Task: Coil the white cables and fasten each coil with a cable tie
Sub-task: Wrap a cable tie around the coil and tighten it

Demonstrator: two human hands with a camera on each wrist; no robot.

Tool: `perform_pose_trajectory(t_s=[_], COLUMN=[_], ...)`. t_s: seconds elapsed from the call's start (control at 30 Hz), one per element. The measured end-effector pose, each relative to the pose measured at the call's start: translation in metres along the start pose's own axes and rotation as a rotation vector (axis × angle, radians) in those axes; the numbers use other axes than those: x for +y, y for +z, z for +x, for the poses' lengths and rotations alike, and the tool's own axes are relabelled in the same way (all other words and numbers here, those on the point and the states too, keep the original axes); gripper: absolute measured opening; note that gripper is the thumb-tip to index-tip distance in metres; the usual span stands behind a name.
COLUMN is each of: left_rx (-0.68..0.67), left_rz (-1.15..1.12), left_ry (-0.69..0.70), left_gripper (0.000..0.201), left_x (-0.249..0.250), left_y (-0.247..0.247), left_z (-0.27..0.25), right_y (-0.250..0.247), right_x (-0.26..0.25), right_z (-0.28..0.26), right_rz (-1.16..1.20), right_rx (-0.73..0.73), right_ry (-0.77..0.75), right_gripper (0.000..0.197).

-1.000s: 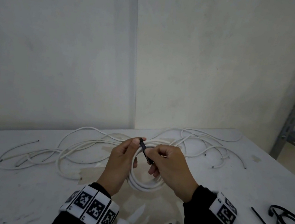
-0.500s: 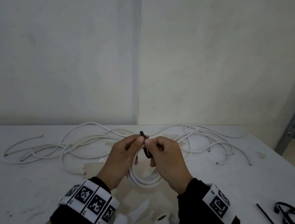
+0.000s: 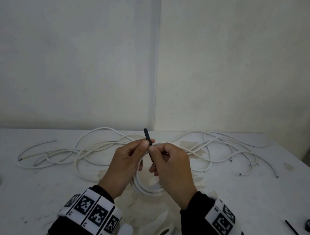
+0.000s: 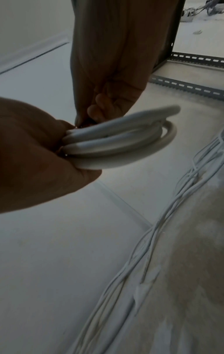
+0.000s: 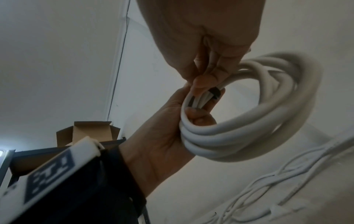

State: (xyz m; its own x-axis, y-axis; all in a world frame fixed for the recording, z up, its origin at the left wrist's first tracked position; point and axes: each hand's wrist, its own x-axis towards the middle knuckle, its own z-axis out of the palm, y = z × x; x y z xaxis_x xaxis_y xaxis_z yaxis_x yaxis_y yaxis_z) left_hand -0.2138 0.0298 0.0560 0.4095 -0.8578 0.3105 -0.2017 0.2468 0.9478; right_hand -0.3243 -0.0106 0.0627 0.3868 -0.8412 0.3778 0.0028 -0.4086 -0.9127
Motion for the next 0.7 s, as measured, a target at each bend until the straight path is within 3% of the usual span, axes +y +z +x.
perform_pose_trajectory(t_s=[0.1, 0.23, 0.33, 0.43, 0.57, 0.7], left_rx=[-0.019, 0.01, -0.029, -0.088, -0.114, -0.035], left_rz=[0.006, 0.0, 0.021, 0.03, 0.027, 0.005], left_ry=[0.007, -0.005, -0.013, -0.001, -0.009, -0.032], left_gripper=[0.022, 0.021, 0.02, 0.02, 0.021, 0.021], left_x=[0.002, -0.001, -0.002, 0.003, 0.005, 0.003], left_y=[-0.004, -0.013, -0.014, -0.012, -0.01, -0.008], left_z=[-0.001, -0.005, -0.006, -0.007, -0.009, -0.01], right_y=[0.0, -0.014, -0.015, -0.013, -0.015, -0.011], right_x=[-0.005, -0.009, -0.007, -0.012, -0.015, -0.013], right_z=[0.001, 0.01, 0.023, 0.03, 0.035, 0.035], right_rz=[-0.016, -0.183, -0.299, -0.205, -0.143, -0.147], right_rx=[0.01, 0.128, -0.046, -0.171, -0.23, -0.236], right_ry=[-0.022, -0.151, -0.122, -0.07, -0.062, -0.094], right_gripper=[0.026, 0.009, 0.019, 0.013, 0.01, 0.015])
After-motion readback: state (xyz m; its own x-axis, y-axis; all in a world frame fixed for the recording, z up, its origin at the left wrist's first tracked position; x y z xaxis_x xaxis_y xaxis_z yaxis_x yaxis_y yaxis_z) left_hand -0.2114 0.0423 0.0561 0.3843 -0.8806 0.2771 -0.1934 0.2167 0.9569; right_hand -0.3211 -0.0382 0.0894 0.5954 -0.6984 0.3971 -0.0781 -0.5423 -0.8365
